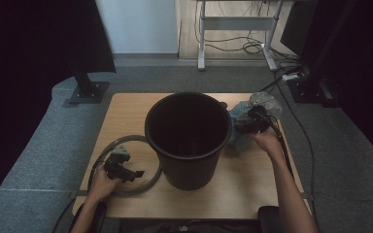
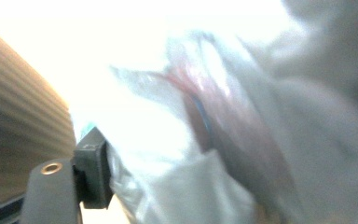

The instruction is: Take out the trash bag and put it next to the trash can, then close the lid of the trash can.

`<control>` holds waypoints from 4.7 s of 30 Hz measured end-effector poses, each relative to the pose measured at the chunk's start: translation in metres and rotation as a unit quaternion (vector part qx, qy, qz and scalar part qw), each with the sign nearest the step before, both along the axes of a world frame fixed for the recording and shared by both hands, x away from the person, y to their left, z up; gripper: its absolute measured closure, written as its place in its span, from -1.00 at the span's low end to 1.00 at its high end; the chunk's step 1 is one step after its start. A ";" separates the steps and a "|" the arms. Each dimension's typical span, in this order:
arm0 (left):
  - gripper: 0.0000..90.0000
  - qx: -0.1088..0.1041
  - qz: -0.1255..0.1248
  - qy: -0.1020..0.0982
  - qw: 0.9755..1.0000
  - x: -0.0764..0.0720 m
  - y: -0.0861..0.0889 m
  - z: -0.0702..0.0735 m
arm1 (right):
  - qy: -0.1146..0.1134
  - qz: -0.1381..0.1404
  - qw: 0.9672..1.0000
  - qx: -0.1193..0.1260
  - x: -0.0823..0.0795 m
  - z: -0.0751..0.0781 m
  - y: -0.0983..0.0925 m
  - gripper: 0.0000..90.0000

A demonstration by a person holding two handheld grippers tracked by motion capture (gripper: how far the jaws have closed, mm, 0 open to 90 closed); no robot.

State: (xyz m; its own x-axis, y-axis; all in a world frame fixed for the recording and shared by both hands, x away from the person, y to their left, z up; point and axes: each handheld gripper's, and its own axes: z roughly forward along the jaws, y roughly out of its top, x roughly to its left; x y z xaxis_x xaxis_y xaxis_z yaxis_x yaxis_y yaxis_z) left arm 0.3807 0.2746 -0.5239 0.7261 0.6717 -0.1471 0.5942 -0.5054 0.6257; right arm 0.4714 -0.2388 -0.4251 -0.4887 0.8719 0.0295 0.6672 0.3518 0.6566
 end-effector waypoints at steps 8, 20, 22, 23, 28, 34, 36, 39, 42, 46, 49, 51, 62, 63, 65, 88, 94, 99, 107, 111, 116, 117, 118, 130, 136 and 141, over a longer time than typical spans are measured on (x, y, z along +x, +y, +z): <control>-1.00 -0.004 -0.005 0.002 1.000 -0.001 -0.001 0.000 | -0.005 -0.003 1.000 -0.028 -0.031 0.012 -0.008 -0.45; -1.00 -0.009 -0.012 0.003 1.000 -0.001 -0.004 0.000 | -0.006 -0.005 1.000 -0.028 -0.041 0.000 -0.006 0.46; -1.00 -0.009 -0.012 0.002 1.000 -0.001 -0.004 0.000 | -0.009 -0.005 1.000 -0.021 -0.027 -0.006 -0.001 0.44; -1.00 -0.009 -0.013 0.003 1.000 -0.001 -0.004 0.000 | -0.009 -0.007 1.000 -0.019 -0.019 -0.009 0.003 0.42; -1.00 -0.010 -0.013 0.004 1.000 -0.001 -0.002 0.000 | -0.007 -0.015 1.000 -0.014 0.017 -0.021 0.021 0.18; -1.00 -0.014 -0.016 0.007 1.000 -0.002 -0.001 -0.001 | 0.024 -0.004 1.000 -0.019 0.015 -0.029 0.024 -0.53; -1.00 -0.015 -0.018 0.006 1.000 -0.002 -0.002 -0.001 | 0.020 -0.004 0.999 -0.026 0.004 -0.026 0.020 -0.60; -1.00 -0.014 -0.024 0.006 1.000 -0.002 -0.005 0.000 | 0.009 -0.002 1.000 -0.016 -0.012 -0.021 0.011 -0.62; -1.00 -0.012 -0.027 0.008 1.000 -0.002 -0.007 -0.001 | 0.002 -0.005 1.000 -0.004 -0.028 -0.017 0.004 -0.59; -1.00 -0.014 -0.027 0.008 1.000 -0.003 -0.007 -0.002 | -0.006 -0.020 1.000 0.000 -0.047 -0.015 -0.002 -0.37; -1.00 -0.013 -0.026 0.008 1.000 -0.003 -0.006 -0.001 | 0.003 -0.023 1.000 0.012 -0.057 -0.017 -0.005 -0.34; -1.00 -0.012 -0.026 0.008 1.000 -0.003 -0.005 -0.001 | 0.002 -0.018 1.000 0.007 -0.065 -0.018 -0.005 -0.34; -1.00 0.009 0.000 0.001 1.000 -0.004 0.000 -0.002 | -0.006 -0.016 1.000 -0.020 -0.094 -0.042 -0.019 -0.67; -1.00 0.014 0.003 0.001 1.000 -0.004 0.001 -0.001 | -0.007 -0.018 1.000 -0.019 -0.097 -0.044 -0.021 -0.67; -1.00 0.015 0.011 -0.002 1.000 -0.005 0.002 0.000 | -0.010 -0.018 1.000 -0.019 -0.102 -0.050 -0.023 -0.70; -1.00 0.069 0.063 -0.006 0.996 -0.014 0.025 -0.002 | 0.002 -0.057 0.998 -0.008 -0.137 -0.121 -0.047 -1.00; -1.00 0.075 0.065 -0.006 0.995 -0.013 0.027 -0.004 | -0.040 -0.059 0.997 0.008 -0.141 -0.133 -0.048 -1.00; -1.00 0.068 0.079 -0.023 0.994 -0.013 0.033 0.000 | -0.040 -0.059 0.997 0.008 -0.141 -0.133 -0.048 -1.00; -1.00 0.066 0.115 -0.037 0.991 -0.011 0.054 0.005 | -0.040 -0.059 0.997 0.008 -0.141 -0.133 -0.048 -1.00; -1.00 0.062 0.133 -0.045 0.988 -0.010 0.064 0.007 | -0.040 -0.059 0.997 0.008 -0.141 -0.133 -0.048 -1.00; -1.00 0.058 0.160 -0.049 0.984 -0.006 0.079 0.003 | -0.040 -0.059 0.997 0.008 -0.141 -0.133 -0.048 -1.00; -1.00 0.059 0.165 -0.048 0.983 -0.005 0.082 0.001 | -0.040 -0.059 0.997 0.008 -0.141 -0.133 -0.048 -1.00; -1.00 0.059 0.168 -0.047 0.983 -0.004 0.084 0.000 | -0.040 -0.059 0.997 0.008 -0.141 -0.133 -0.048 -1.00; -1.00 0.057 0.178 -0.032 0.982 0.007 0.090 -0.019 | -0.040 -0.058 0.998 0.008 -0.141 -0.133 -0.048 -1.00; -1.00 0.048 0.192 -0.046 0.979 0.011 0.092 -0.022 | -0.040 -0.058 0.998 0.008 -0.141 -0.133 -0.048 -1.00; -1.00 0.048 0.191 -0.045 0.979 0.013 0.093 -0.022 | -0.040 -0.057 0.998 0.008 -0.141 -0.133 -0.048 -1.00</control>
State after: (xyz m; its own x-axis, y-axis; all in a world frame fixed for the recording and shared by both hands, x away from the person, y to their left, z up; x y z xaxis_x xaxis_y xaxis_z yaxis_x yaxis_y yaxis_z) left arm 0.3937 0.3677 -0.5460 0.4268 0.9042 -0.0166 0.6952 -0.3163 0.6454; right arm 0.3307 -0.2865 -0.5577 -0.3870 0.9220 0.0089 0.6478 0.2650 0.7143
